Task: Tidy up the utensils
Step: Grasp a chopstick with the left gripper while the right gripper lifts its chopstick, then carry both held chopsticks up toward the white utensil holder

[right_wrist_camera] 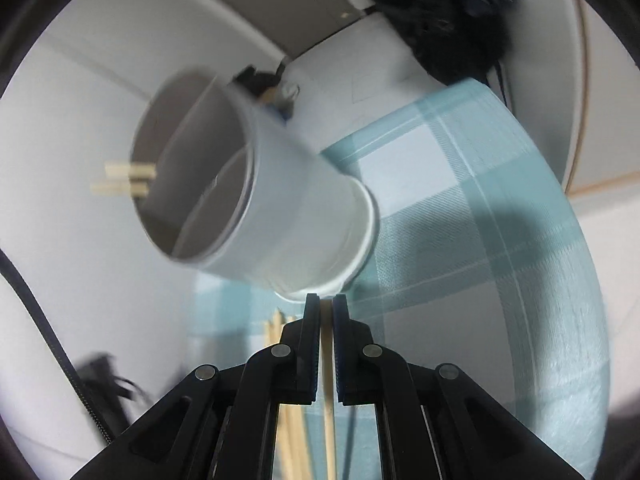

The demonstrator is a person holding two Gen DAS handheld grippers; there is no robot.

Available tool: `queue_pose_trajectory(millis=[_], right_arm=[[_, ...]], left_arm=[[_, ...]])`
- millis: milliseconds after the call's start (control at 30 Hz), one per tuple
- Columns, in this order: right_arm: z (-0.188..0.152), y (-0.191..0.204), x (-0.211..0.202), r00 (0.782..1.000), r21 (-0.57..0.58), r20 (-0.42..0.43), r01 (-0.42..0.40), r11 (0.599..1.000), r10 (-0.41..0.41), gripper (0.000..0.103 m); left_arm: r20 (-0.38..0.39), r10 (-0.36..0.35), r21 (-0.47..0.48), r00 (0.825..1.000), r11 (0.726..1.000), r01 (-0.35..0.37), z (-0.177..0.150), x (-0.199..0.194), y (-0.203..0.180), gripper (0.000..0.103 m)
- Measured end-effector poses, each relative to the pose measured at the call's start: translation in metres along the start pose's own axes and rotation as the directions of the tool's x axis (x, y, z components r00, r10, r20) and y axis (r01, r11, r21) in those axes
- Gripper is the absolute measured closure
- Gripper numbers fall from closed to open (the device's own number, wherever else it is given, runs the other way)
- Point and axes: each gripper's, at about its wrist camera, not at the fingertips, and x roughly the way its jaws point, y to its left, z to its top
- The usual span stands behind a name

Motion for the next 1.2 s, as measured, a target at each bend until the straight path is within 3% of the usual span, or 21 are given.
queue_pose_trajectory(millis=[67, 267, 433, 667, 867, 967, 1000, 1200], right_arm=[[0.003, -0.011, -0.009, 0.999, 0.055, 0.015, -0.045, 0.998, 0.044, 0.098], [0.006, -0.017, -0.025, 0.996, 0.062, 0.041, -0.079, 0.995, 0.077, 0.098], [0.011, -0.013, -0.04, 0.994, 0.019, 0.072, -0.083, 0.996, 0.081, 0.098], [0.007, -0.006, -0.044, 0.993, -0.041, 0.092, -0.067, 0.997, 0.071, 0.098], [0.01, -0.005, -0.047, 0.99, -0.038, 0.107, -0.084, 0.996, 0.088, 0.098], [0.01, -0.001, -0.051, 0.989, -0.051, 0.117, -0.083, 0.995, 0.089, 0.098], [0.01, -0.001, -0.052, 0.989, -0.054, 0.12, -0.085, 0.995, 0.091, 0.098], [0.012, 0.001, -0.061, 0.982, -0.058, 0.15, -0.103, 0.993, 0.111, 0.098]], left_arm=[[0.0, 0.021, 0.015, 1.0, 1.0, -0.021, 0.0, 0.0, -0.003, 0.024], [-0.002, 0.057, 0.042, 0.998, 0.997, -0.057, 0.003, 0.004, -0.012, 0.024], [0.013, 0.15, 0.149, 0.989, 0.977, -0.15, 0.006, 0.011, -0.029, 0.022], [-0.011, 0.117, 0.104, 0.993, 0.988, -0.115, 0.011, 0.014, -0.015, 0.028], [0.001, 0.104, 0.134, 0.995, 0.986, -0.104, 0.027, 0.021, -0.025, 0.055], [0.0, 0.096, 0.143, 0.995, 0.985, -0.095, 0.032, 0.022, -0.031, 0.08], [-0.004, 0.085, 0.146, 0.996, 0.986, -0.083, 0.032, 0.022, -0.033, 0.094], [0.018, 0.057, 0.108, 0.998, 0.992, -0.059, 0.033, 0.017, -0.032, 0.1]])
